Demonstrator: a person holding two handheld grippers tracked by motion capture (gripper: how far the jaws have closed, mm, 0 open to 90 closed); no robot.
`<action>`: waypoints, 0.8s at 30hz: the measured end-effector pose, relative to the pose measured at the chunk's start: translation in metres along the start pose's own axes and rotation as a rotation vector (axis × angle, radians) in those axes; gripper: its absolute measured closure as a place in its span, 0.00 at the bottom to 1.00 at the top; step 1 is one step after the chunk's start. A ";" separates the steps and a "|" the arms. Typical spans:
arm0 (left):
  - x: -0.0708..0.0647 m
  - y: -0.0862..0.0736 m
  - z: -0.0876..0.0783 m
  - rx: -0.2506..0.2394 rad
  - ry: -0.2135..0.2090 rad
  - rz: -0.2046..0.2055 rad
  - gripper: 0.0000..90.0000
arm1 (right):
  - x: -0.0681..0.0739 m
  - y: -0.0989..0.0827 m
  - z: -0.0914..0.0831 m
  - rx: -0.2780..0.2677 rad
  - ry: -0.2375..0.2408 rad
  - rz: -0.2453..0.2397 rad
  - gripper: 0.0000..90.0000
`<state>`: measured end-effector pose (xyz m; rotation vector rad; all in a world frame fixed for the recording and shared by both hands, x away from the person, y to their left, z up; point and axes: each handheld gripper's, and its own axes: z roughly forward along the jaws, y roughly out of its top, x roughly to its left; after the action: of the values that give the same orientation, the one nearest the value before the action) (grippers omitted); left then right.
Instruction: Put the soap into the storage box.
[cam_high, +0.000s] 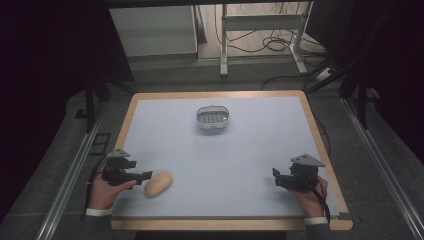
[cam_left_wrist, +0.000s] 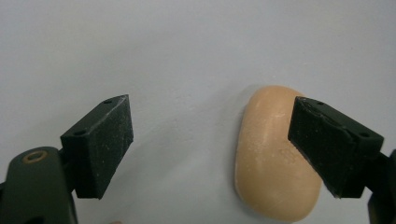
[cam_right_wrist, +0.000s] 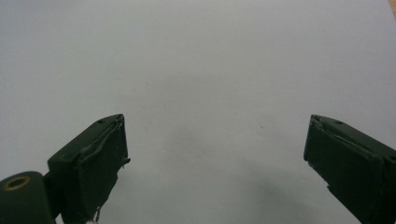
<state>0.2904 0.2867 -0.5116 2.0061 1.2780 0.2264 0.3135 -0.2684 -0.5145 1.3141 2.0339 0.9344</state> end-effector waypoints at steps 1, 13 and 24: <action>0.001 0.000 0.000 0.000 0.002 0.000 0.16 | 0.000 0.000 0.000 0.000 0.000 0.000 0.08; 0.000 0.002 -0.003 -0.001 0.013 0.003 0.16 | -0.003 -0.004 -0.008 -0.027 0.036 -0.011 0.08; -0.006 0.006 -0.006 0.039 0.006 0.038 0.17 | -0.008 -0.009 -0.009 -0.032 0.060 0.015 0.08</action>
<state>0.2890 0.2827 -0.5020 2.0655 1.2576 0.2269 0.3048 -0.2805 -0.5149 1.2999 2.0478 1.0205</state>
